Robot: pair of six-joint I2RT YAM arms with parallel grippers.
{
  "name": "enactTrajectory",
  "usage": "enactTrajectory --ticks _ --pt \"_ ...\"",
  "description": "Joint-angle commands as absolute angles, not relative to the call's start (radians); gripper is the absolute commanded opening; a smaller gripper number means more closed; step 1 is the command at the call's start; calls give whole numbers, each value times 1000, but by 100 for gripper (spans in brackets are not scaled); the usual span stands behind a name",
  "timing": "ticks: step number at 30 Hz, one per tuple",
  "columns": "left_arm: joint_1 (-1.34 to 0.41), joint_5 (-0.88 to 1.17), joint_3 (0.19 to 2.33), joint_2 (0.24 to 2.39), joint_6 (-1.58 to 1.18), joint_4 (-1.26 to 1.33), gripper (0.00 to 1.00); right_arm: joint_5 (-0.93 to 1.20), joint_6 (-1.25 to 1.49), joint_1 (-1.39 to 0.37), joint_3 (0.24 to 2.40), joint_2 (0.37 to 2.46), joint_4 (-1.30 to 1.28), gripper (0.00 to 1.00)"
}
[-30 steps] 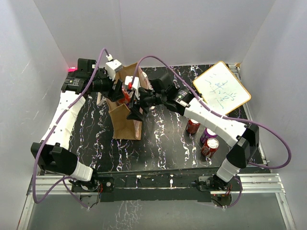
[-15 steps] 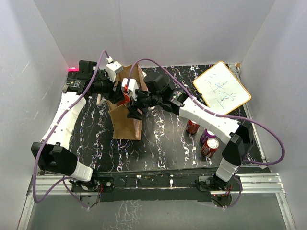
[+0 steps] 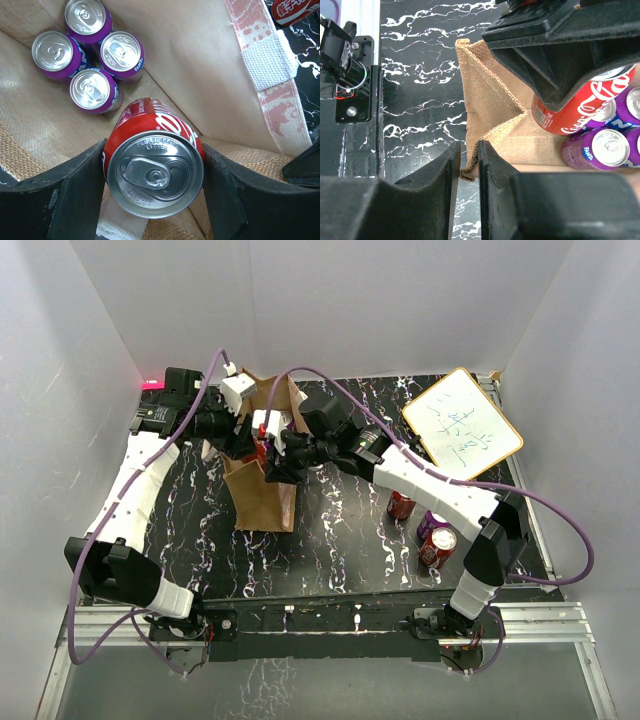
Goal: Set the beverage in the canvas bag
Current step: Place the drink in the canvas bag.
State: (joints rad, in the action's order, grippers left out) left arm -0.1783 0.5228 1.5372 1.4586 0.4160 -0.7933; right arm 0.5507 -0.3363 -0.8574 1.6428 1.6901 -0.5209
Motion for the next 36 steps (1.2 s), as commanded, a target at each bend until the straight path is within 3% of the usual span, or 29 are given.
enactTrajectory --ticks 1,3,9,23,36 --pt "-172 555 1617 1424 425 -811 0 596 -421 -859 1623 1646 -560 13" --pt "-173 554 1648 1442 431 -848 0 608 -464 -859 1596 1627 -579 8" --pt "-173 529 1726 1488 472 -963 0 619 -550 -859 1484 1565 -549 8" --pt "-175 501 1645 1470 550 -1004 0 686 -469 -859 1269 1506 -379 8" --pt "-202 520 1666 1573 687 -957 0 721 -416 -846 1270 1564 -272 8"
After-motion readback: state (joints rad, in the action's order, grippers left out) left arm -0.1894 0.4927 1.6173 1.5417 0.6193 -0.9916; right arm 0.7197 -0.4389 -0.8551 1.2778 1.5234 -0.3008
